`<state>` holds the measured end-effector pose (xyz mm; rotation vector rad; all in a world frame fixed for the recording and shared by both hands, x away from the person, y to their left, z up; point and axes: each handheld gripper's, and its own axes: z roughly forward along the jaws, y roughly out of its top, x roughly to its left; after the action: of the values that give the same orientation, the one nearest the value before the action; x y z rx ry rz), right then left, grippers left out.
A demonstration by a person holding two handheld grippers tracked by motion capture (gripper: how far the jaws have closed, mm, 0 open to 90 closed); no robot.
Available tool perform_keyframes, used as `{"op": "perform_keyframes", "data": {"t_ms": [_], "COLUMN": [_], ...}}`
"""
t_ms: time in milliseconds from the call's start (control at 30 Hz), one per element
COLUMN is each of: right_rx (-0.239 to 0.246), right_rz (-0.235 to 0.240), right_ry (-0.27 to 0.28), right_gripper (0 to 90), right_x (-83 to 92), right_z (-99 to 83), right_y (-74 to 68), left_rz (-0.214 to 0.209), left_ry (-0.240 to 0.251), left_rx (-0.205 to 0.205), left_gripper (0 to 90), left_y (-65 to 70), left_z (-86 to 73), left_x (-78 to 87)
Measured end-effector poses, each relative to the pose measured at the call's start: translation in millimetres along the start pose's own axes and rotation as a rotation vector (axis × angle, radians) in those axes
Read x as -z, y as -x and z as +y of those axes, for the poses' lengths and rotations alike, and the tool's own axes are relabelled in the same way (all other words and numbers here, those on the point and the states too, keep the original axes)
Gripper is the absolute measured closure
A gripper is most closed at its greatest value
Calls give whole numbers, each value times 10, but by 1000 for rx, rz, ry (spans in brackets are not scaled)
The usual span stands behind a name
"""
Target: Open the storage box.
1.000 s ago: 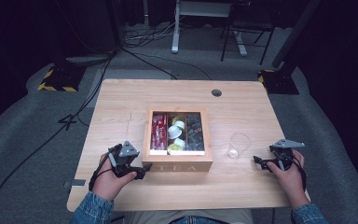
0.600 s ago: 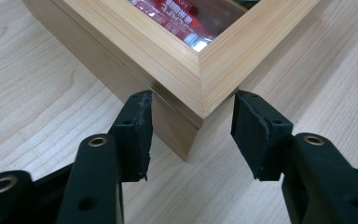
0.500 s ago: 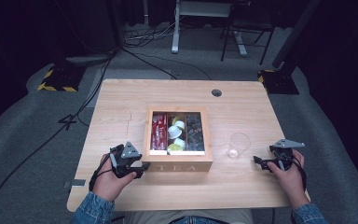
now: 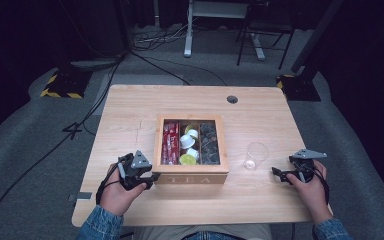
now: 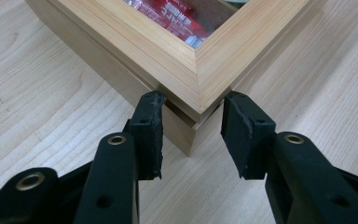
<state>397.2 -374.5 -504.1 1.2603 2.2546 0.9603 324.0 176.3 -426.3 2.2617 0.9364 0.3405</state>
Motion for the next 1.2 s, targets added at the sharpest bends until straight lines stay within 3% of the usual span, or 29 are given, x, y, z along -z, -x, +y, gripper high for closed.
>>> {"op": "perform_keyframes", "data": {"t_ms": [100,200,233,467,667,900,967,1200], "right_rx": [5,-6,-16,15,35,33,51,107], "right_rz": [6,3,27,38,80,154,181,228], "right_ry": [7,15,23,70,101,142,169,185], "right_gripper": [96,192,176,194,210,237,237,231], "right_x": [13,40,85,306,463,614,679,729], "right_z": [-9,-4,21,170,319,495,599,812], "right_y": [-2,-7,-18,-125,-267,-432,-522,-717], "left_rz": [-2,-1,-2,1,10,5,15,8], "left_ry": [9,30,44,87,125,171,181,215], "left_rx": [9,9,5,4,4,24,29,60], "left_gripper": [586,587,587,599,604,587,582,578], "left_y": [-3,-12,-22,-49,-76,-120,-123,-155], "left_z": [20,41,56,97,147,182,200,233], "left_x": [27,55,69,87,124,145,150,177]}}
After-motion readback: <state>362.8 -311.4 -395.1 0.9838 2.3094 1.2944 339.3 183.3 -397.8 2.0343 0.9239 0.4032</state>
